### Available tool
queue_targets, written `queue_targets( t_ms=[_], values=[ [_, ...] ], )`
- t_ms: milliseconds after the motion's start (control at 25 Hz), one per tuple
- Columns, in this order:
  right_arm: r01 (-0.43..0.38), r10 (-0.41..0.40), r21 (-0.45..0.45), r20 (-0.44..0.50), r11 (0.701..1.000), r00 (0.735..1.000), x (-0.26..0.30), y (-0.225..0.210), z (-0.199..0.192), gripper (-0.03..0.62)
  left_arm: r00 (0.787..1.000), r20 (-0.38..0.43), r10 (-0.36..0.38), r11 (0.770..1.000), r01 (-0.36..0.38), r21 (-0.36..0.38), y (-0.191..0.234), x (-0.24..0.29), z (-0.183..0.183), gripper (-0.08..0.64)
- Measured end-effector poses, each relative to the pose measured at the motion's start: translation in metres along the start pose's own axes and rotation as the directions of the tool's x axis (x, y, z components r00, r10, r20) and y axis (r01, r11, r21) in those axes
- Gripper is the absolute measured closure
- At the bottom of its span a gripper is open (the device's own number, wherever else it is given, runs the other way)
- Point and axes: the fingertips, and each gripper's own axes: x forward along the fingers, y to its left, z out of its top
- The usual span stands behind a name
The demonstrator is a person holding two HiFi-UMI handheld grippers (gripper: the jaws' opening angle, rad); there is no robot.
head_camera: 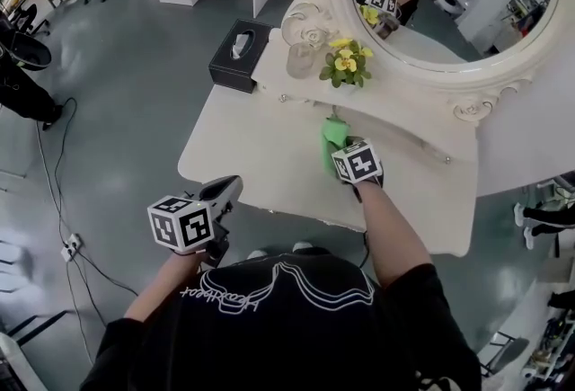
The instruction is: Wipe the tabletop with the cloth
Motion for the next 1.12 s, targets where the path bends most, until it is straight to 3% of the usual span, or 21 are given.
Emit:
queue_targets(
  t_ms=[1120],
  values=[
    [0.023, -0.022, 0.034, -0.026, 0.999, 0.999, -0.051, -0.068, -0.067, 0.534, 0.994, -0.082, -0.065, 0.996, 0.071, 0.061, -0.087, 0.077, -0.013, 0.555]
  ],
)
